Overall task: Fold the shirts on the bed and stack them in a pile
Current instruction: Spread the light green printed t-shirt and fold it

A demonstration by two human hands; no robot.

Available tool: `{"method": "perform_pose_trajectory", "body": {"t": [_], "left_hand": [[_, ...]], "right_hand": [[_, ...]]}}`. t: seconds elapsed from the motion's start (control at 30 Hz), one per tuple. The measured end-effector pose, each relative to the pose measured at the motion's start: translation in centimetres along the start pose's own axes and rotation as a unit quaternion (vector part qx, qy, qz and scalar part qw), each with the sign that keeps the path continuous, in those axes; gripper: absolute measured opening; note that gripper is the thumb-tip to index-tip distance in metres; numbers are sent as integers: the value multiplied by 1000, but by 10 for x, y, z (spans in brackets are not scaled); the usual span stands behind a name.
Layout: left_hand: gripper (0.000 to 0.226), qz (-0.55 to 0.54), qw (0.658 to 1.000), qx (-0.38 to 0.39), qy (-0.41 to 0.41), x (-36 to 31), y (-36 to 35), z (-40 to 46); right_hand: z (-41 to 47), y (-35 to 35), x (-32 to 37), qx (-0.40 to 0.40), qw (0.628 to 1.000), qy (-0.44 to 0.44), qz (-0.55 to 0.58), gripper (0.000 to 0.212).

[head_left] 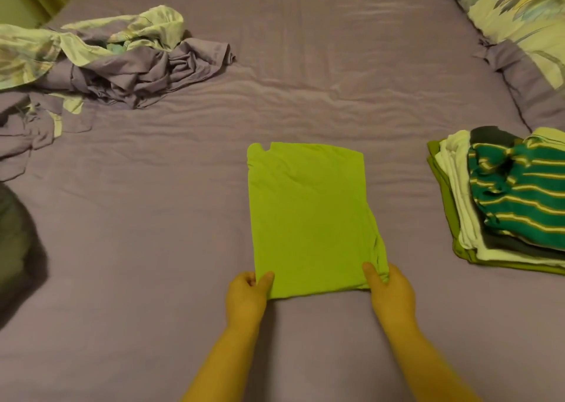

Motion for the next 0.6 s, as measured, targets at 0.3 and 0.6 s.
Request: {"method": "perform_pose_trajectory", "body": {"t": [0.3,0.6], "left_hand": [[13,-243,958,25,150,37,37,-97],[12,-151,979,31,137,102,92,-232]], "right_hand": [[-85,25,-49,62,933,-166,313,23],[-199,74,-112,107,968,-91,208,60]]}}
Point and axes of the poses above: each hand's wrist, its own z-axis towards the middle knuckle, its own y-axis out of the back of the hand, x = y × z, the point moved 3 cm from there along z, towards the middle knuckle, and after that the axes turned 8 degrees about -z, right-handed, at the moved point
